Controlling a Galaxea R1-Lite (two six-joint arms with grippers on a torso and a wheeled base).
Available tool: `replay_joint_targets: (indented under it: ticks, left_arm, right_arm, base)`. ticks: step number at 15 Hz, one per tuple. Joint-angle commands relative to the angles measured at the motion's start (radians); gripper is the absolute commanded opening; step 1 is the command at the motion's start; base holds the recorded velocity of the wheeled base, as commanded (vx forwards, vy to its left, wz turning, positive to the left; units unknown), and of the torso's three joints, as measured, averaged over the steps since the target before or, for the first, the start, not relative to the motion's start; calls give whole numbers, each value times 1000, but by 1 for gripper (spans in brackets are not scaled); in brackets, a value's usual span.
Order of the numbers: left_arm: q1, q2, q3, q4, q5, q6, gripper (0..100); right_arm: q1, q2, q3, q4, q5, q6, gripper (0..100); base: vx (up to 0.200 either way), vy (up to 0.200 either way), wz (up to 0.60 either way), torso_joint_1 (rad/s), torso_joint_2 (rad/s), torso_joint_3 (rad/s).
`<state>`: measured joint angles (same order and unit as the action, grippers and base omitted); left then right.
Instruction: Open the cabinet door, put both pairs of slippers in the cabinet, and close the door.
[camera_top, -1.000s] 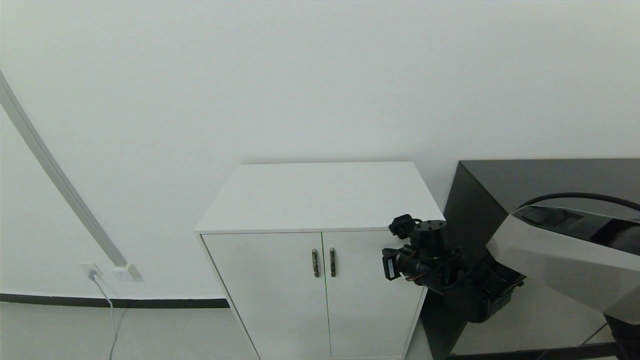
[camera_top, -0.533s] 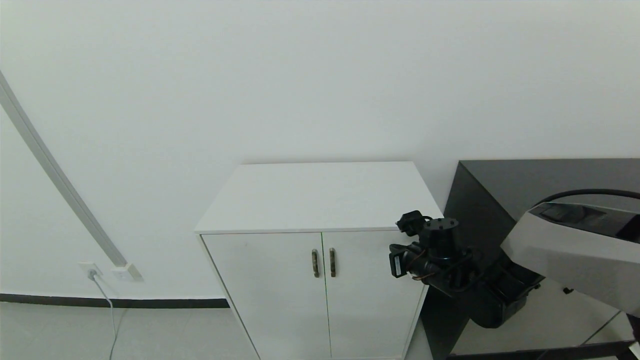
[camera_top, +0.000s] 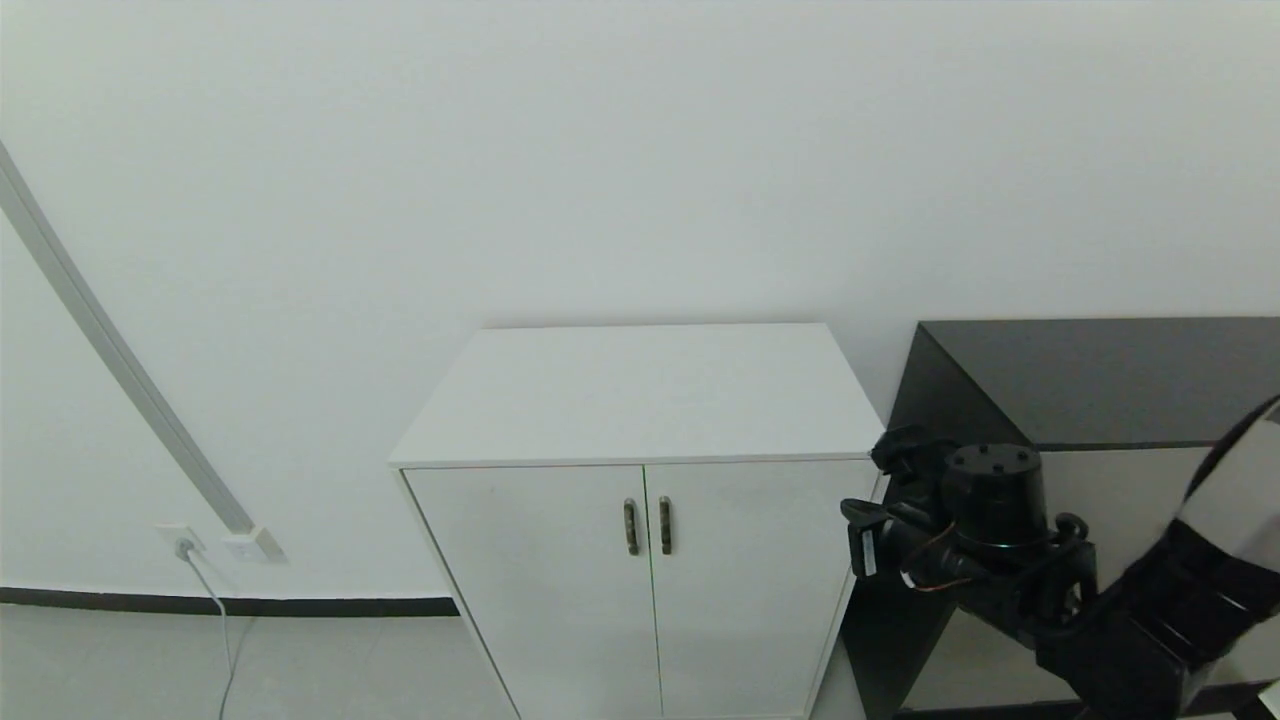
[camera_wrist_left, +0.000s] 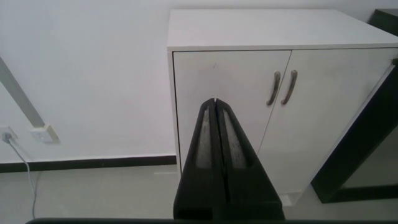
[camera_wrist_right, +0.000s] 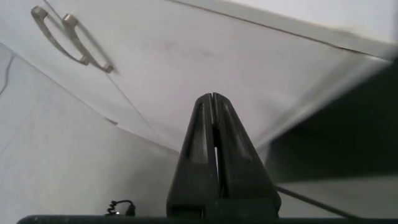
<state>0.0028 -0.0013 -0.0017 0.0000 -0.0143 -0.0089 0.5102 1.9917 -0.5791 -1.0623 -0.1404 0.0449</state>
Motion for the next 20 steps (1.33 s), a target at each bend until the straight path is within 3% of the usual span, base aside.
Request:
replay_joint_targets:
  ticks: [1, 6, 8, 12, 16, 20]
  left_arm:
    - [0, 1, 0, 0, 0, 0, 0]
    - [0, 1, 0, 0, 0, 0, 0]
    - [0, 1, 0, 0, 0, 0, 0]
    - [0, 1, 0, 0, 0, -2, 0]
    - [0, 1, 0, 0, 0, -3, 0]
    - [0, 1, 0, 0, 0, -3, 0]
  right_arm:
    - [-29, -151, 96, 1, -28, 0, 0]
    - [-148, -407, 278, 13, -28, -7, 0]
    - [-193, -545, 329, 76, -28, -8, 0]
    - [-225, -900, 341, 415, -28, -10, 0]
    - [-220, -1326, 321, 860, -19, -23, 0]
    - [-217, -1516, 328, 1009, 41, -23, 0]
  base:
    - [0, 0, 0, 0, 0, 0]
    - [0, 0, 0, 0, 0, 0]
    - [0, 0, 0, 0, 0, 0]
    - [0, 0, 0, 0, 0, 0]
    - [0, 0, 0, 0, 0, 0]
    - [0, 0, 0, 0, 0, 0]
